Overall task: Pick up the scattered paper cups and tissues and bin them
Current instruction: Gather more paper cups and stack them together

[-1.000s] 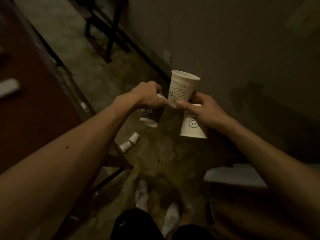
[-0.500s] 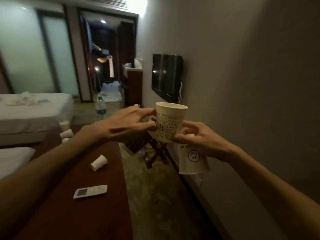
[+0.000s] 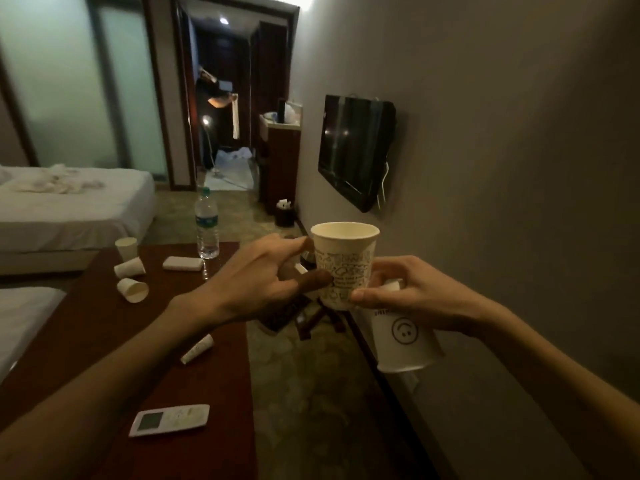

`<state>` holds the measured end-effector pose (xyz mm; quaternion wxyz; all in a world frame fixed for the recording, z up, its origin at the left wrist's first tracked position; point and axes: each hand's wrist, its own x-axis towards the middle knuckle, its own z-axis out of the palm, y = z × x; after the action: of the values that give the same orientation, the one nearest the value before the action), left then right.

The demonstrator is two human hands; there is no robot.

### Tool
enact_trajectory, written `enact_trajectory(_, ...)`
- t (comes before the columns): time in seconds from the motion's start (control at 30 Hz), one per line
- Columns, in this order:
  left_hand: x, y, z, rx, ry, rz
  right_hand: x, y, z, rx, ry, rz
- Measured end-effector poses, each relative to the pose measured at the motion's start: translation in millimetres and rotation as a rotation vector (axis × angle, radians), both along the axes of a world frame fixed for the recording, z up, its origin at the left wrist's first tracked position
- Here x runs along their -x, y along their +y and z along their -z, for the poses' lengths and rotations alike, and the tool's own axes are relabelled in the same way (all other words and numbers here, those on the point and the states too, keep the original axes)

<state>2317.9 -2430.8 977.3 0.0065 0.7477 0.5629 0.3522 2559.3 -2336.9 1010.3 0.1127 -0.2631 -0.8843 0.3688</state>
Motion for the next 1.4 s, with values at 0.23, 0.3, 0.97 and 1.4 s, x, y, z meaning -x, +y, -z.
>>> enact_trajectory(0.23,12,101,65,0.109,0.095,-0.121,25,125,65,0.099,-0.071,-0.071)
enact_trajectory(0.3,17,138,84,0.148,0.093,-0.165,37,169,86,0.171,-0.065,-0.103)
enact_trajectory(0.97,148,404,162,0.218,-0.336,-0.659,259,518,170,0.518,-0.005,-0.506)
enact_trajectory(1.4,393,666,175,0.107,-0.348,-0.541,478,752,167,0.482,-0.006,-0.243)
